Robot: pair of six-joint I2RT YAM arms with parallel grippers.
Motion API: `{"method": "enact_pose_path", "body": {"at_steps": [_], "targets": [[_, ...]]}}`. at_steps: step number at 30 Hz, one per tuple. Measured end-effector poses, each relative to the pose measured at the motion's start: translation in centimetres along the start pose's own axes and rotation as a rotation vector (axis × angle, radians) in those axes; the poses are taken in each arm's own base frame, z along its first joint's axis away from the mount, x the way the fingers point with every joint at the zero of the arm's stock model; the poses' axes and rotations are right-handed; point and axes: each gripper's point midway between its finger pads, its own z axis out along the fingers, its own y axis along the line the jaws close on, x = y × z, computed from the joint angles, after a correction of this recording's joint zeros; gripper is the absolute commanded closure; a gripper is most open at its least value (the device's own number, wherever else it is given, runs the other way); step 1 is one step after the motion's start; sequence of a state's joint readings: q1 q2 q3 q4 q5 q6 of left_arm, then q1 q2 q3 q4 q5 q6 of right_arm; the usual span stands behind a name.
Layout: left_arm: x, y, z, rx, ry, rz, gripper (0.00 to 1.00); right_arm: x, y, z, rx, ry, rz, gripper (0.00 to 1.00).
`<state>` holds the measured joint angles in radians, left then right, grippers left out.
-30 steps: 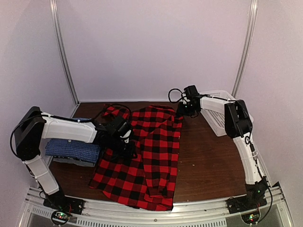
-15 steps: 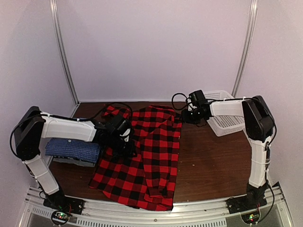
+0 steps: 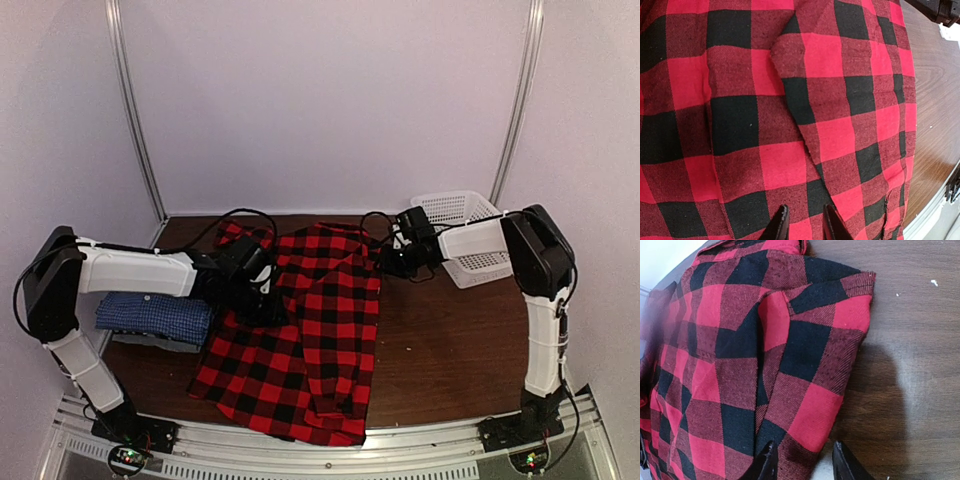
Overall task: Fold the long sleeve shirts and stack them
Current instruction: Move the 1/3-folded shirt to the center of the board.
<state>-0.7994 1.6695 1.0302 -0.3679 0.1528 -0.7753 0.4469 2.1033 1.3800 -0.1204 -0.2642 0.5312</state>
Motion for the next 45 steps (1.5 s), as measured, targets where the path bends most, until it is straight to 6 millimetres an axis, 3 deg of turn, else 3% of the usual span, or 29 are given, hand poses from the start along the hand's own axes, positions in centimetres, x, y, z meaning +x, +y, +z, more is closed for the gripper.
{"method": "enact_pose_path", "body": {"at_steps": [5,10,15,19,25,31,40,45], "targets": [[0.0,0.1,0.0,-0.003,-0.002,0.0,0.76,0.3,-0.2,0.8,-0.003,0.005,0.004,0.76],[0.4,0.5,0.1,-0.015,0.004,-0.002,0.76,0.1,-0.3,1.4,-0.002,0.004,0.007,0.95],[1.3,1.6,0.5,-0.048,0.022,-0.003,0.76,-0.6,-1.0,1.7,0.013,0.005,0.003,1.0],[1.8,1.8,0.9,-0.056,0.037,0.005,0.77,-2.4,-2.1,2.3,0.035,-0.004,-0.011,1.0],[4.2,1.7,3.3,-0.087,0.118,0.033,0.79,-6.0,-4.9,3.1,0.096,-0.033,-0.032,0.99],[4.2,-0.8,4.7,-0.067,0.131,0.077,0.79,-8.8,-7.0,3.6,0.159,-0.045,-0.06,0.92],[6.4,-2.7,4.9,-0.068,0.173,0.091,0.79,-8.9,-7.3,3.4,0.181,-0.023,-0.101,0.84],[8.1,-4.0,4.8,-0.061,0.196,0.097,0.79,-7.6,-7.0,2.7,0.188,-0.001,-0.123,0.79]]}}
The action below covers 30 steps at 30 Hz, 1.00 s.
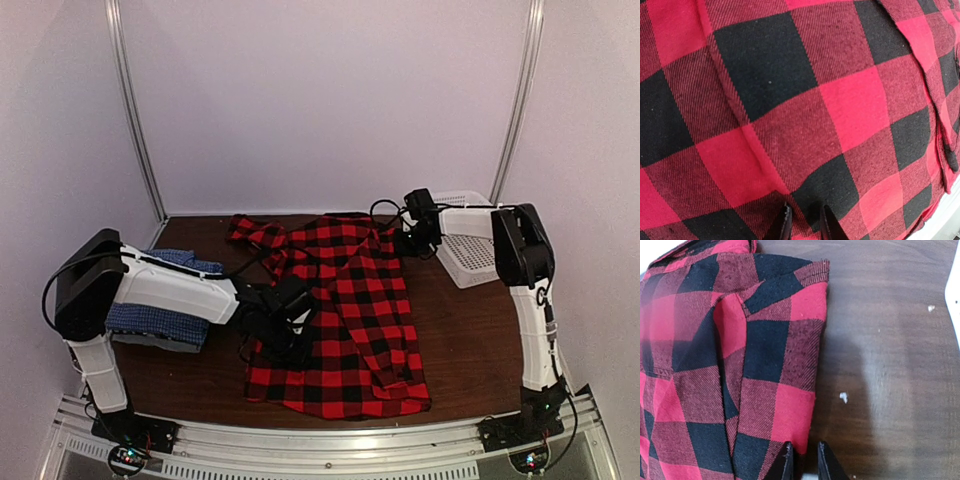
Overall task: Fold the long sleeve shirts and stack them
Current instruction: Move the 1/3-folded shirt to the center of the board, then adjust the sleeve of the 1/3-folded shirt.
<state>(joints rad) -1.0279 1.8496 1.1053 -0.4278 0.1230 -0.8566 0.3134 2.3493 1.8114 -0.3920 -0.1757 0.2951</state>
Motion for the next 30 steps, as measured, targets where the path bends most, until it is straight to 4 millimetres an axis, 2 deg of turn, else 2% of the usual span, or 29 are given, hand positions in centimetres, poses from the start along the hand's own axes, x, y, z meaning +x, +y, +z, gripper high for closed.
{"method": "enact_pose_path", "body": {"at_steps": [3,8,11,14,17,23,30], "targets": [[0.7,-0.2,-0.1,-0.006,0.015,-0.008,0.79,0.7,0.0,-0.5,0.011,0.011,-0.01,0.73],[0.9,0.7,-1.2,-0.08,0.026,-0.026,0.74,0.8,0.2,-1.5,0.021,0.008,-0.021,0.5],[-1.1,0.3,-2.8,-0.114,-0.026,-0.024,0.71,0.2,0.8,-2.4,0.023,-0.012,-0.042,0.38],[-4.2,-0.5,-5.1,-0.119,-0.114,-0.026,0.69,-0.6,1.9,-3.7,0.015,-0.04,-0.06,0.28],[-7.5,-0.1,-7.9,-0.125,-0.203,-0.05,0.66,-1.3,3.2,-5.5,0.001,-0.075,-0.079,0.19],[-13.4,4.8,-12.1,-0.187,-0.343,-0.149,0.58,-1.2,5.3,-9.7,-0.031,-0.128,-0.099,0.12],[-19.4,11.8,-16.0,-0.294,-0.472,-0.231,0.54,0.9,8.1,-14.1,-0.089,-0.172,-0.131,0.1]]}}
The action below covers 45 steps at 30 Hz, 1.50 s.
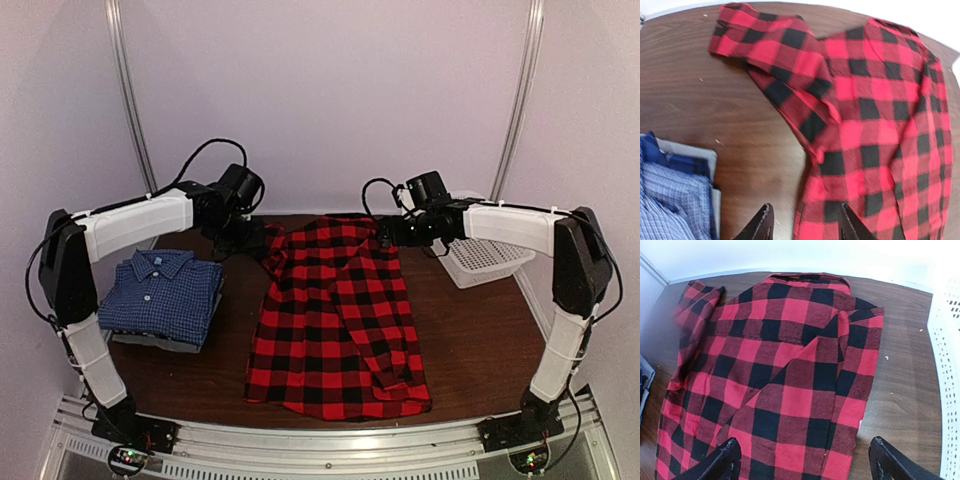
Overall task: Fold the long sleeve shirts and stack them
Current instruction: Adjust the sleeve of the 1/3-folded shirt.
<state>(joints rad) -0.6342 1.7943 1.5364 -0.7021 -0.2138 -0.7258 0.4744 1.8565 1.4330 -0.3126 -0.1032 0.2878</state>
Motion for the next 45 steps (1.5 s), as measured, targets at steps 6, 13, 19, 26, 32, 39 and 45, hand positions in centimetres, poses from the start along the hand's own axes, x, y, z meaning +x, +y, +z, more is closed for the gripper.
{"method": "enact_pose_path", "body": {"at_steps": [6,13,19,26,32,39,45], "targets": [[-3.1,5.2,3.4,-0.082,-0.014,-0.065,0.5,1.4,1.9,-2.9,-0.038,-0.017,-0.018,0.1],[-5.9,8.7,8.2,-0.111,-0.009,-0.128,0.49,2.4,2.4,-4.9,-0.051,-0.034,-0.015,0.1],[-7.9,10.0,11.1,-0.092,-0.024,-0.182,0.47,3.8,3.1,-5.5,-0.062,-0.019,-0.027,0.1],[-9.9,11.4,15.0,-0.081,-0.045,-0.266,0.47,5.0,3.4,-6.4,-0.065,-0.01,-0.037,0.1],[-10.2,12.5,17.4,-0.091,-0.048,-0.335,0.46,5.3,3.2,-7.7,-0.063,-0.025,-0.039,0.1],[-10.7,12.6,18.9,-0.07,-0.067,-0.415,0.47,6.2,2.5,-8.0,-0.04,-0.012,-0.039,0.1],[-10.5,12.9,19.6,-0.062,-0.068,-0.483,0.55,6.4,2.4,-8.0,-0.035,-0.006,-0.039,0.1]]}}
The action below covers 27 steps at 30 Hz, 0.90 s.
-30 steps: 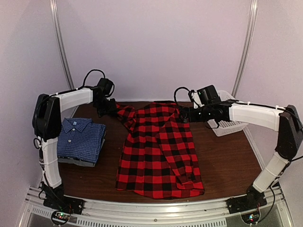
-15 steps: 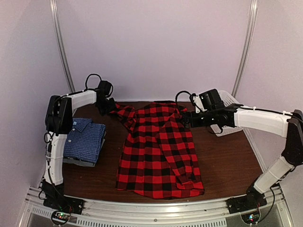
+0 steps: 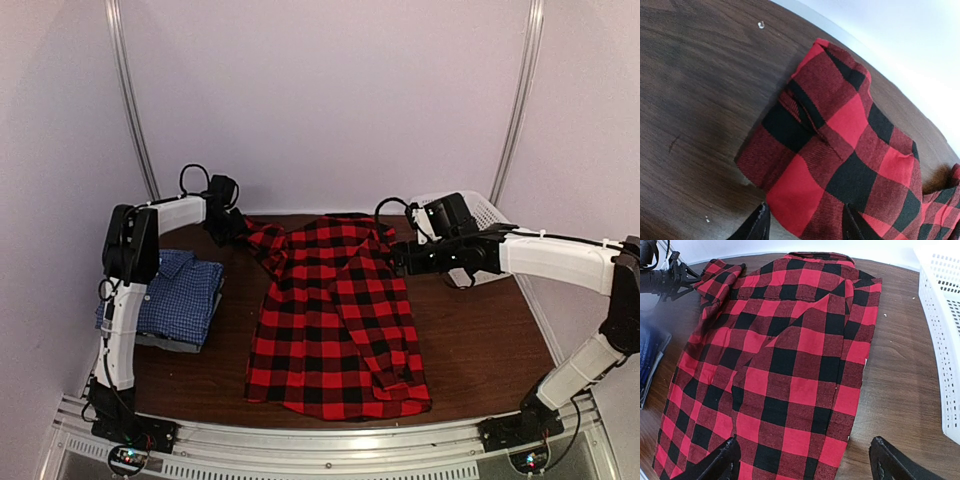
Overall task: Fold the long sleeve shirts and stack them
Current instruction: Adjust the sleeve of the 1/3-folded shirt.
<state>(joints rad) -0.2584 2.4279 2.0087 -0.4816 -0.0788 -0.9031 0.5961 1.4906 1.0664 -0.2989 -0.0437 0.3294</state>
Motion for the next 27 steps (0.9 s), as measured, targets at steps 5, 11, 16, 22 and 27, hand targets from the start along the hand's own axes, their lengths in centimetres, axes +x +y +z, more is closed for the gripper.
{"method": "enact_pose_path", "body": {"at_steps": [5,11,16,22,27], "targets": [[0.0,-0.3,0.4,0.019,-0.004,-0.03,0.7,0.0,0.0,0.0,0.0,0.0,0.0,0.1],[0.2,-0.5,1.0,0.037,0.004,-0.048,0.96,0.0,0.0,0.0,0.0,0.0,0.0,0.1],[-0.5,-0.9,0.8,0.052,-0.01,-0.042,1.0,0.0,0.0,0.0,0.0,0.0,0.0,0.1],[-2.2,-1.4,-0.5,0.057,-0.061,-0.008,1.0,0.1,0.0,0.1,0.001,0.003,0.0,0.1],[-4.8,-2.7,-3.6,0.08,-0.131,0.038,1.0,0.2,0.0,0.3,0.003,0.008,-0.001,0.1]]}}
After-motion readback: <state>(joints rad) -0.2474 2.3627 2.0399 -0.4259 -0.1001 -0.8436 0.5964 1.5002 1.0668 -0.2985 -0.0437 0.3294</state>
